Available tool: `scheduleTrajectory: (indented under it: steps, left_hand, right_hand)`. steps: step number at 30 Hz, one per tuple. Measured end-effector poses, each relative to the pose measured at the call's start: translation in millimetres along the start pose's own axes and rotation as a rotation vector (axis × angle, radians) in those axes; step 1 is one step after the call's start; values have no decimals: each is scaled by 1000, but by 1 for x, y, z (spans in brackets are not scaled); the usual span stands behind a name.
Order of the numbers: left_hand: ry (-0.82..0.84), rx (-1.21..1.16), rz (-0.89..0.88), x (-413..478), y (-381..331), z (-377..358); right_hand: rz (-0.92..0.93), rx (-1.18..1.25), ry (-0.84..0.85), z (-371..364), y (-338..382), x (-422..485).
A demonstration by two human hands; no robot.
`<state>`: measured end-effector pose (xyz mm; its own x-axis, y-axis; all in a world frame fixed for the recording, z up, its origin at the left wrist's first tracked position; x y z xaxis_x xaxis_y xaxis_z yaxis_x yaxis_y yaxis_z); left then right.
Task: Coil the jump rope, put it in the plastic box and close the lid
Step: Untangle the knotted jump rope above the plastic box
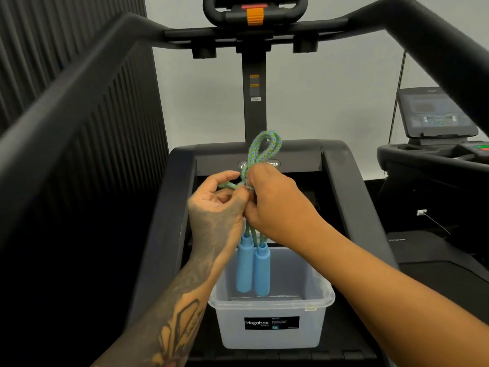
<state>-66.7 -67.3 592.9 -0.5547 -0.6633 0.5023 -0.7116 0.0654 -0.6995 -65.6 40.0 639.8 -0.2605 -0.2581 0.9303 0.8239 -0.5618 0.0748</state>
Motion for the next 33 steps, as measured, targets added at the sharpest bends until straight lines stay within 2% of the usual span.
scheduleTrajectory:
  steps: [2,6,8,10,12,14,17,19,22,23,26,27,28,31,33]
  left_hand:
    - [-9,-11,14,3,3,3]
    - [14,-20,57,8,10,4]
    - [22,4,22,8,8,4]
    - [55,79,-106,5,-4,3]
    - [94,120,-203,3,-13,0]
    - [71,122,-192,6,-12,2]
    - [7,51,-41,11,1,7]
    - [0,-10,52,11,9,7]
    - [13,-28,40,12,8,8]
    - [22,-9,7,12,6,8]
    - [40,7,-21,10,6,9]
    - [31,-10,3,10,9,10]
    - [19,-32,36,10,12,12]
    - [-18,-104,129,10,17,12]
    - [-28,-117,136,13,15,10]
  right_hand:
    - [-28,82,-74,4,-6,-2]
    - [-255,285,-148,7,-29,-7]
    - [-254,313,-134,6,-28,-7]
    - [-93,175,-60,2,-10,-6]
    - [52,-101,-31,2,3,-3]
    - [51,-207,11,1,5,3]
    - [-83,58,77,-7,-6,4]
    - [-211,262,20,-4,-17,2]
    - [-302,414,8,-3,-22,-2]
    - [-261,360,43,-5,-18,-2]
    - [-17,-64,113,-9,-5,2]
    - [-4,-49,100,-8,-4,3]
    - [-43,64,79,-7,-6,3]
    - [-321,533,-12,-10,-29,-4]
    - [-373,613,-25,-15,-33,-11]
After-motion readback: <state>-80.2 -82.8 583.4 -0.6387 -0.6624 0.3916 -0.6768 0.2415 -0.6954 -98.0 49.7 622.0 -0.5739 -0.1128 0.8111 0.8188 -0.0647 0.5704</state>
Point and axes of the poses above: each hand's wrist, its own x-axis towards the middle knuckle, its own z-axis out of the back of the hand, y = z × x, the point moved 10 cm from there along x, towards the middle knuckle, and after that the axes turned 11 degrees about -y, right-handed, at the moved point
